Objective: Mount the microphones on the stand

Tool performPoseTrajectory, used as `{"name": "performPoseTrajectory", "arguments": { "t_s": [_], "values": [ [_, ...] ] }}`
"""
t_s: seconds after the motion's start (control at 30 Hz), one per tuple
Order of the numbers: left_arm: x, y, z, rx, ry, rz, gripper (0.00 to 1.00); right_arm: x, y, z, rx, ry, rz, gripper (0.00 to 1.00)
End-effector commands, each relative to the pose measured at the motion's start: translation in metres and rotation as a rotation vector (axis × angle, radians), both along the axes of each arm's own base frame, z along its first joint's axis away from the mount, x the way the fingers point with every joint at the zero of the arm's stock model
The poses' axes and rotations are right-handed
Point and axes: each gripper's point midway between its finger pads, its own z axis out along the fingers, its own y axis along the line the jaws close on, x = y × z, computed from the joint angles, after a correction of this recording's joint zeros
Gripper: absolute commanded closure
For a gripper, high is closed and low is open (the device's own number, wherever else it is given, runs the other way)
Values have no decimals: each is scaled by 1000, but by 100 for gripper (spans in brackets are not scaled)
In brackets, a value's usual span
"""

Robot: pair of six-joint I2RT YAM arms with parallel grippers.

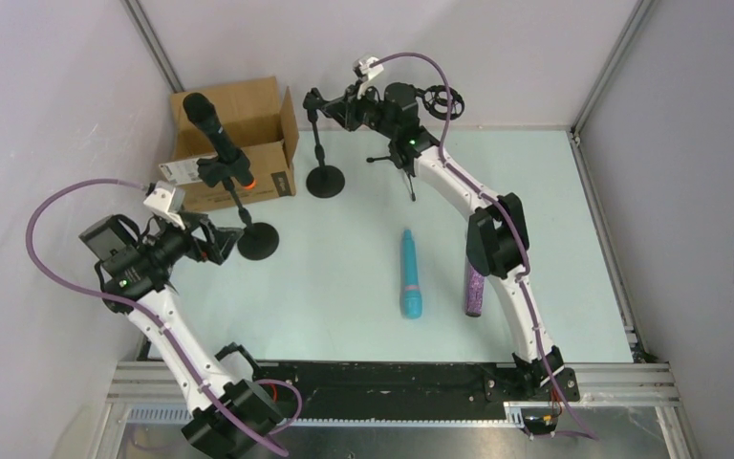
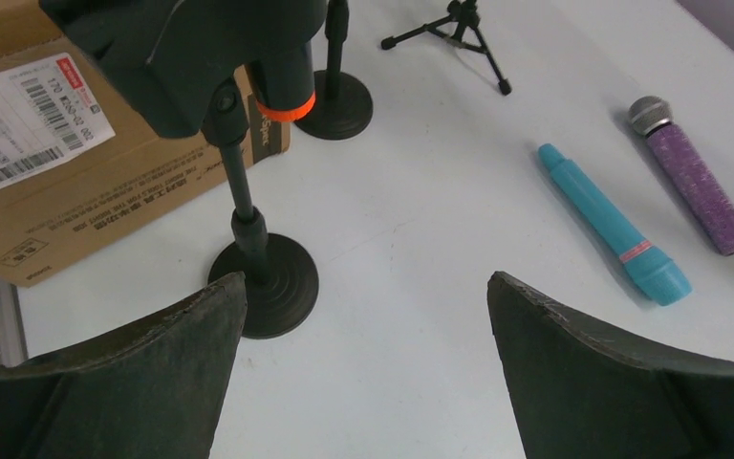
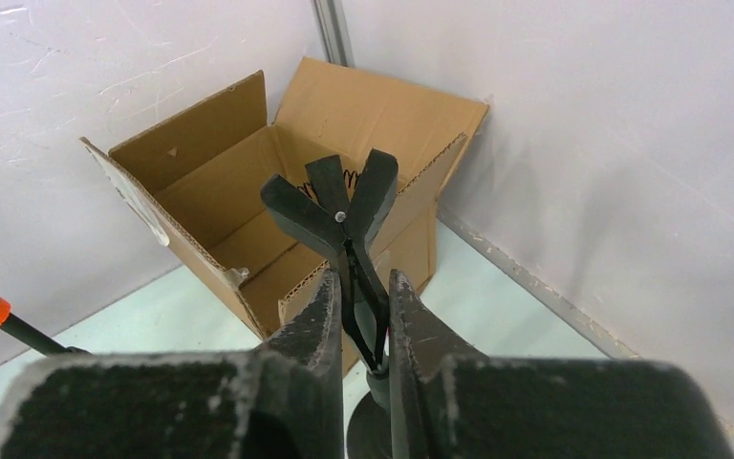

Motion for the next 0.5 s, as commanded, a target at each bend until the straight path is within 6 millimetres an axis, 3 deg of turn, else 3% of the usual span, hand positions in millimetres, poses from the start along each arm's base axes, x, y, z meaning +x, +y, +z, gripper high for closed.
{"name": "performPoseTrajectory", "arguments": {
  "t_s": [0.0, 0.03, 0.07, 0.1, 0.17, 0.2, 0.23, 0.27, 0.3, 0.33, 0.37, 0.47],
  "values": [
    [-5, -15, 39, -48, -70, -60, 0, -32, -1, 66, 77, -95, 11, 99],
    [-6, -18, 44, -63, -76, -79, 0, -36, -1, 56, 60, -76, 11, 100],
    [-8, -23, 53, -75, -96, -112, 0, -47, -3, 75, 74, -106, 11, 100],
    [-9, -25, 57, -78, -105, -127, 0, -54, -1, 62, 57, -83, 16, 100],
    [-12, -30, 65, -64, -133, -151, 0, -70, -6, 66, 62, -87, 10, 100],
    [-13, -31, 66, -58, -139, -155, 0, -80, -12, 68, 74, -84, 8, 100],
    [-14, -32, 67, -53, -146, -158, 0, -92, -16, 84, 100, -92, 13, 100],
    [-16, -35, 68, -54, -151, -167, 0, -96, -18, 74, 96, -72, 14, 100],
    [-19, -38, 68, -55, -161, -180, 0, -107, -23, 88, 119, -78, 21, 100],
    [-21, -40, 68, -52, -167, -188, 0, -112, -24, 80, 115, -63, 24, 100],
    [-25, -46, 68, -51, -179, -206, 0, -123, -27, 92, 132, -71, 33, 100],
    [-34, -54, 68, -25, -208, -220, 0, -142, -30, 94, 136, -57, 56, 100]
  ]
}}
